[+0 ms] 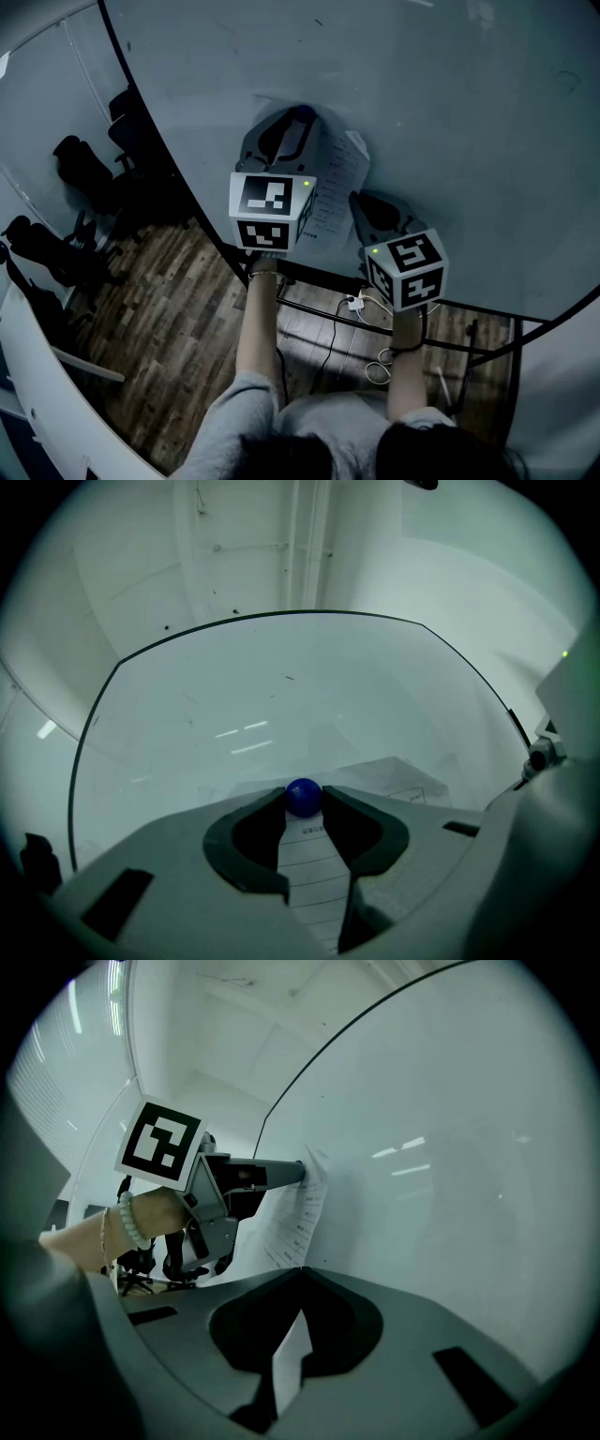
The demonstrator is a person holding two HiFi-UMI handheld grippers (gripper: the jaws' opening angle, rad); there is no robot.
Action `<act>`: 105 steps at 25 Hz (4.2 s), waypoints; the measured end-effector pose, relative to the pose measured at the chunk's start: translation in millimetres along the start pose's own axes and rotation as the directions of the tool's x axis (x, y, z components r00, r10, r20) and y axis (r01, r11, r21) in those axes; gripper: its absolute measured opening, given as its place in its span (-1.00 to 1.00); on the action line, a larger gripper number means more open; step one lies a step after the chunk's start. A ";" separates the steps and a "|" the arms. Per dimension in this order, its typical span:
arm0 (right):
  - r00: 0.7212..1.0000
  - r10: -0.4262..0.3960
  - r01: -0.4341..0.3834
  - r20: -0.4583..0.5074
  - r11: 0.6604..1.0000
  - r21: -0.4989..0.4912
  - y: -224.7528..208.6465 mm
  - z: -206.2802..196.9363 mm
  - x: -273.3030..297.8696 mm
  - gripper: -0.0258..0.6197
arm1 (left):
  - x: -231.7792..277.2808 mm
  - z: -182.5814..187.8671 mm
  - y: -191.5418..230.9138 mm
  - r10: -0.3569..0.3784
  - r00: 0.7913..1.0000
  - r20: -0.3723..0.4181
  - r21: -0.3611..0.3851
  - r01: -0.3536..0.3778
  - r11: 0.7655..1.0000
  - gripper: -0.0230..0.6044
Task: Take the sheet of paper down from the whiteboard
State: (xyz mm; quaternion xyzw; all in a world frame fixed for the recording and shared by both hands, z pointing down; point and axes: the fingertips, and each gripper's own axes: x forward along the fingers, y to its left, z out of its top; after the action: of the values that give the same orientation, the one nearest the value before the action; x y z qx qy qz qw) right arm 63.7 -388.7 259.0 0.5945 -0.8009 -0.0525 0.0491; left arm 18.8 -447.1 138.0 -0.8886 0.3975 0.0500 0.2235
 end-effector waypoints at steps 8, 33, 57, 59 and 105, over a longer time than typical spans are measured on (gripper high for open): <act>0.999 0.045 -0.044 -0.014 0.998 0.039 6.1 -11.2 0.4 -0.92 | 0.5 2.6 -2.5 0.009 1.000 0.002 0.002 -0.009 1.000 -0.52; 0.994 0.084 -0.073 -0.069 0.987 0.140 5.3 -47.2 -11.9 -0.92 | 0.6 0.7 -7.0 0.046 0.999 -0.025 -0.021 -0.047 0.999 -0.52; 0.997 0.068 -0.060 -0.047 0.985 0.161 -4.6 -51.0 -19.2 -0.92 | -24.5 -6.7 -1.4 0.094 0.995 0.026 -0.095 -0.091 0.991 -0.52; 0.997 0.063 -0.053 -0.051 0.985 0.166 -5.6 -54.6 -21.0 -0.92 | -31.0 -10.3 -1.3 0.097 0.995 0.018 -0.099 -0.095 0.990 -0.53; 0.996 -0.030 0.043 -0.082 0.985 0.166 13.0 -79.6 -22.2 -0.92 | -162.9 -121.0 -15.7 -0.002 0.978 -0.208 -0.361 -0.075 0.930 -0.91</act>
State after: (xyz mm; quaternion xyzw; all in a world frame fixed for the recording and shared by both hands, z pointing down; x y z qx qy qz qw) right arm 69.0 -365.7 339.2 0.6128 -0.7887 0.0380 0.0296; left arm -91.1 -379.4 295.4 -0.9074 0.4185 0.0357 0.0105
